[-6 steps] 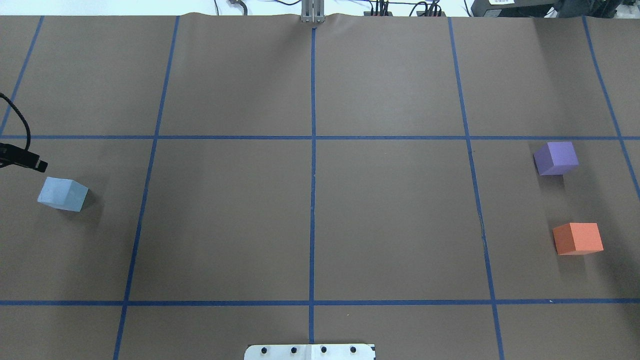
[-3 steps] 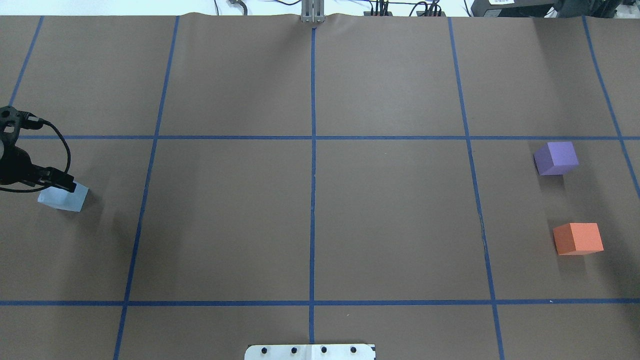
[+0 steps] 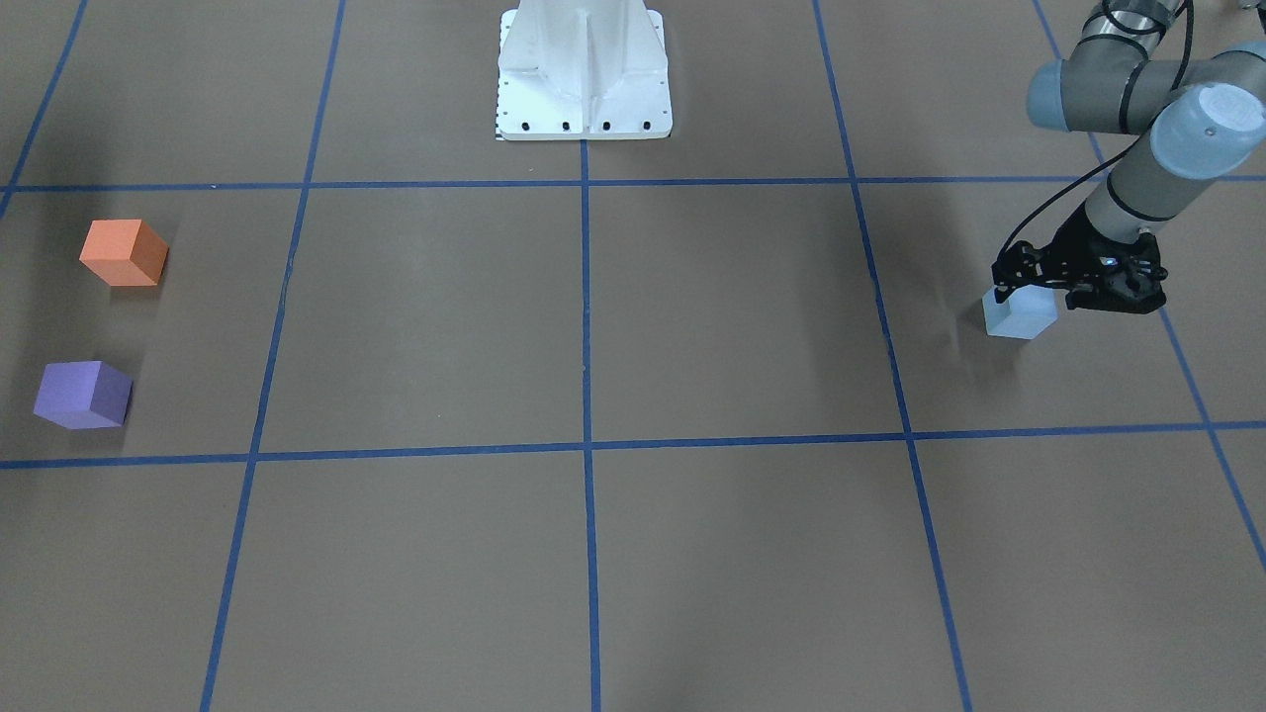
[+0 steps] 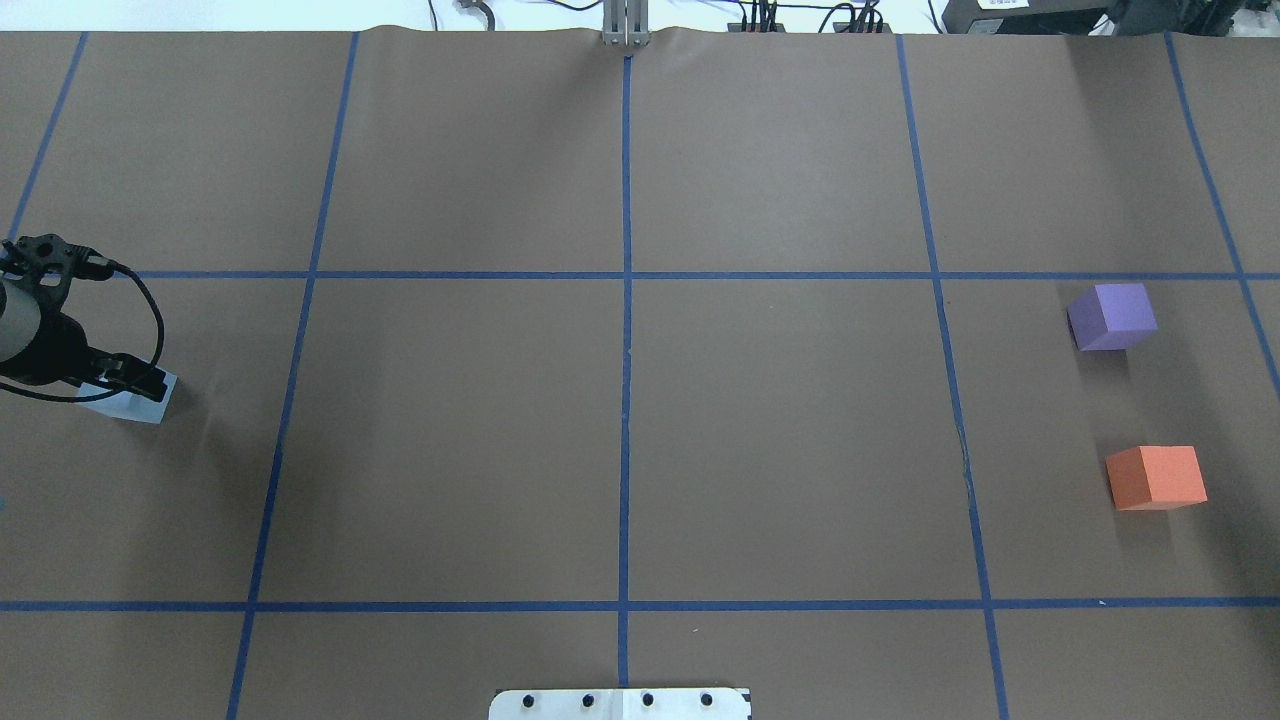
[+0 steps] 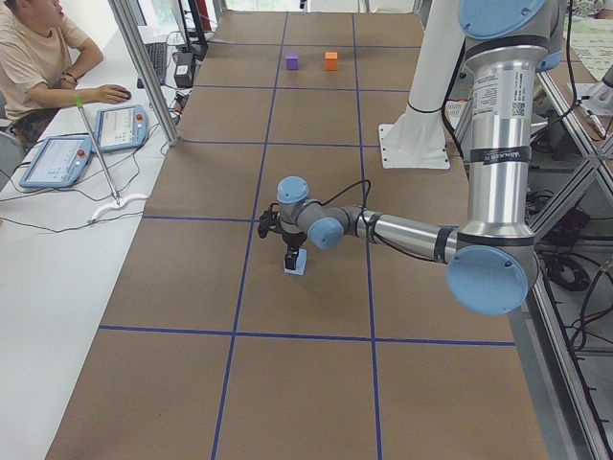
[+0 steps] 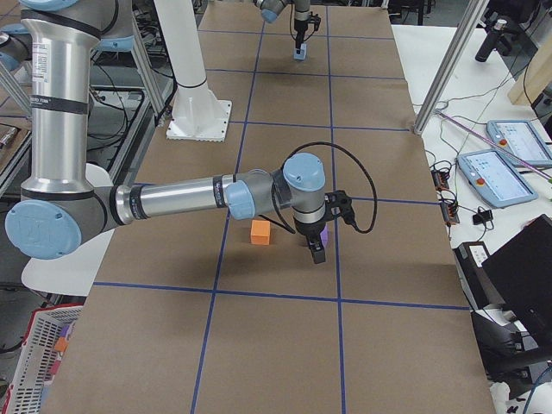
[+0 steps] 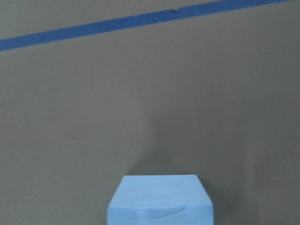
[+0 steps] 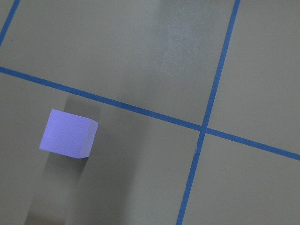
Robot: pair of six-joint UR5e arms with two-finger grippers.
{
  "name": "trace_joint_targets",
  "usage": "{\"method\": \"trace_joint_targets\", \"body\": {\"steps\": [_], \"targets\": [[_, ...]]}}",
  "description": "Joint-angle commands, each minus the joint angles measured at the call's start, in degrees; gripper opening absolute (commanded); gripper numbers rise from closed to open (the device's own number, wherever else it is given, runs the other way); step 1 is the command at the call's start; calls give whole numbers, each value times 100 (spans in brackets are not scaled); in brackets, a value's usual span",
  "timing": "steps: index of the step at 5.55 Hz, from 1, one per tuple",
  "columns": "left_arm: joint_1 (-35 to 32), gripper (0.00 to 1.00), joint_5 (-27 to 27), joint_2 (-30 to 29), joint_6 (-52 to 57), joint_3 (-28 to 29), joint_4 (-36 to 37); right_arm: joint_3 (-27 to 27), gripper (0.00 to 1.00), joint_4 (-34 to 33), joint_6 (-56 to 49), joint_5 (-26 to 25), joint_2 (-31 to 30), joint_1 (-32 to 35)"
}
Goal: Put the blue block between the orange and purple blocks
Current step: 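Lower the left gripper onto the light blue cube and close it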
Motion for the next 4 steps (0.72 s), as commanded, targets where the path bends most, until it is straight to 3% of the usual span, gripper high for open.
{"method": "trace_joint_targets", "body": {"steps": [1, 2, 3, 4], "targets": [[76, 55, 0, -7, -4, 5, -1, -5, 100, 0, -1, 0, -6, 0], [68, 26, 0, -25, 5, 5, -1, -5, 100, 0, -1, 0, -6, 0], [68, 18, -44, -173, -12, -109, 17, 3, 100, 0, -1, 0, -6, 0], [68, 18, -61, -505, -74, -205, 69, 3, 100, 0, -1, 9, -6, 0]]}}
